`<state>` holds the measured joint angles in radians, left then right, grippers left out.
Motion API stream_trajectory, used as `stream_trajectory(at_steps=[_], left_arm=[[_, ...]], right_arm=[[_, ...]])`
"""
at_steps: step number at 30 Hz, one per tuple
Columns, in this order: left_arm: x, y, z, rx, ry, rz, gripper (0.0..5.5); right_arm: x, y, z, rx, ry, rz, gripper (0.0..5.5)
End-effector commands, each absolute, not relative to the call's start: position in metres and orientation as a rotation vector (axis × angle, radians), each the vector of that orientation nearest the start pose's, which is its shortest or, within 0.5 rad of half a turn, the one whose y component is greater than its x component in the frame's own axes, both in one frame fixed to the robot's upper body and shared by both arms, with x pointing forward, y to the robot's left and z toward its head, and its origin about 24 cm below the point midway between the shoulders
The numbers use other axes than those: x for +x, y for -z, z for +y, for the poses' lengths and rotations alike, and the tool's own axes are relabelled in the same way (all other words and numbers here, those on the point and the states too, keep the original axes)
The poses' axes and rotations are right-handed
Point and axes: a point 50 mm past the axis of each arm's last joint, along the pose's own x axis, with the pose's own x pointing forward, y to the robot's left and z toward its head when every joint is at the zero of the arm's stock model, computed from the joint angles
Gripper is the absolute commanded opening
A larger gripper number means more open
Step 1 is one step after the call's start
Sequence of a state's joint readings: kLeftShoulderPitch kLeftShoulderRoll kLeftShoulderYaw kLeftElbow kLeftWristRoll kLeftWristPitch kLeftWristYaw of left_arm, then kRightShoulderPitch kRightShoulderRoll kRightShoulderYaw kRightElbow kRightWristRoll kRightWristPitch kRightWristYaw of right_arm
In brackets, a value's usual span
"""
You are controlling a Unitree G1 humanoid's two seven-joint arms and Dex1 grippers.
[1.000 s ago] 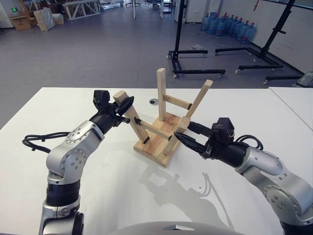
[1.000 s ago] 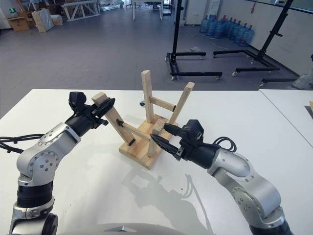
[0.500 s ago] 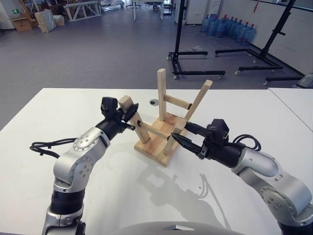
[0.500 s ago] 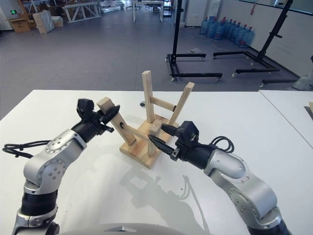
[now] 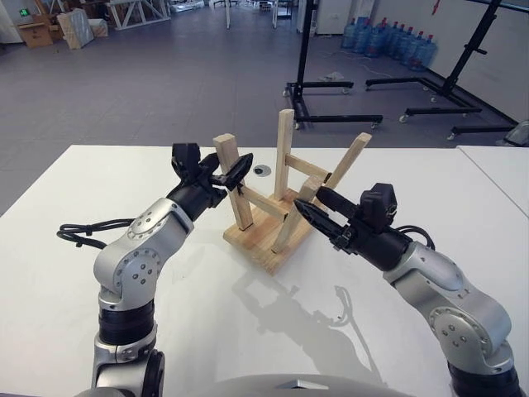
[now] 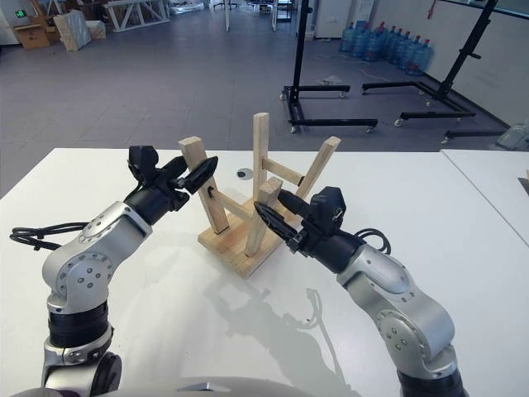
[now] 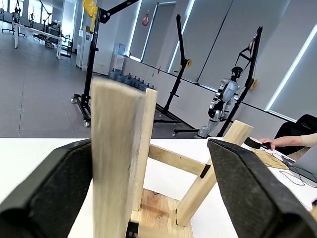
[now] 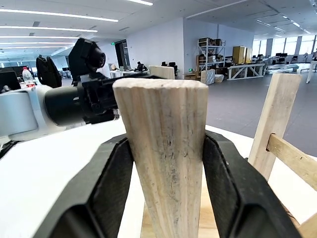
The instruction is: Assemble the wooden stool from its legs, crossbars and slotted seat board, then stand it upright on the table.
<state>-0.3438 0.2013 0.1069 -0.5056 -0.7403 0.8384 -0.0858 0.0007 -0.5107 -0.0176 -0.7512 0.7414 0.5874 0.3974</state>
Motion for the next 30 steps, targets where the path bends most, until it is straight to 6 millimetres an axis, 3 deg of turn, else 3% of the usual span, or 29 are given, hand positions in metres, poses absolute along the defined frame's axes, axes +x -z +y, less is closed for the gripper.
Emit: stream_trajectory(at_steps=[1, 5, 7, 10, 15, 20, 25, 30], left_arm=[[0.262, -0.174, 0.122, -0.297, 0.605, 0.029, 4.55], [0.264, -0.173, 0.125, -0.295, 0.597, 0.031, 5.2], [0.267, -0.178, 0.13, -0.29, 0.585, 0.015, 5.4], [0.268, -0.186, 0.133, -0.312, 0.604, -0.013, 5.4], [0.258, -0.211, 0.132, -0.35, 0.752, -0.084, 5.4], [0.263, -0.249, 0.146, -0.317, 0.737, -0.209, 5.4], [0.267, -0.278, 0.137, -0.333, 0.772, -0.306, 5.4], [0.268, -0.328, 0.13, -0.346, 0.759, -0.504, 5.4]], right_arm=[[0.196, -0.15, -0.142, -0.071, -0.916, 0.023, 2.05], [0.192, -0.143, -0.143, -0.091, -0.946, 0.052, 2.05], [0.191, -0.142, -0.144, -0.088, -0.95, 0.054, 2.54], [0.194, -0.146, -0.144, -0.063, -0.93, 0.033, 2.92], [0.198, -0.166, -0.145, 0.019, -0.948, -0.005, 2.92], [0.207, -0.211, -0.143, 0.113, -0.934, -0.165, 2.92], [0.214, -0.258, -0.138, 0.233, -0.927, -0.334, 2.92], [0.212, -0.322, -0.127, 0.405, -0.884, -0.605, 2.92]])
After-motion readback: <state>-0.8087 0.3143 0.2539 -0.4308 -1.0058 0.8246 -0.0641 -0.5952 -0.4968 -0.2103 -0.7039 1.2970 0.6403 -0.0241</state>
